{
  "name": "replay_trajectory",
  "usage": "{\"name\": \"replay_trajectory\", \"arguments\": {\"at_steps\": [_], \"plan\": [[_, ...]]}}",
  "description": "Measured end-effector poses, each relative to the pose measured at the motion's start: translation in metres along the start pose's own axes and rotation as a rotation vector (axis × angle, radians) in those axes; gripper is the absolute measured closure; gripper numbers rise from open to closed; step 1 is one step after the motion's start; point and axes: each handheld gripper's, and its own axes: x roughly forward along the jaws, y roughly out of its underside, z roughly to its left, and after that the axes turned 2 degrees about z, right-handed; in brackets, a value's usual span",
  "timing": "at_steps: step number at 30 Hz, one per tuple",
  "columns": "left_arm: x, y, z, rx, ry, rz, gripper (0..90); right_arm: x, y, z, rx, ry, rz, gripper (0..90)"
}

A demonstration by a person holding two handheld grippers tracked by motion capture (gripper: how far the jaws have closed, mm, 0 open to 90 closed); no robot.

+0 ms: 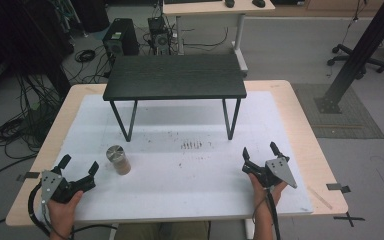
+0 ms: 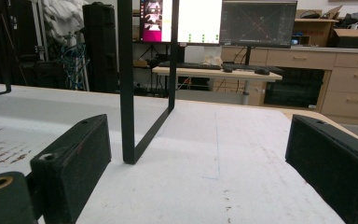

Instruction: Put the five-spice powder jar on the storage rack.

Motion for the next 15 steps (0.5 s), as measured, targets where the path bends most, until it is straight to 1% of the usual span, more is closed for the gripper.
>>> {"name": "replay_trajectory", "arguments": {"at_steps": [15], "plan": [[0.0001, -0.0001, -0.0002, 0.004, 0.000, 0.001, 1.7, 0.0003, -0.0001, -0.0004, 0.005, -0.002, 0.004, 6.9]]}}
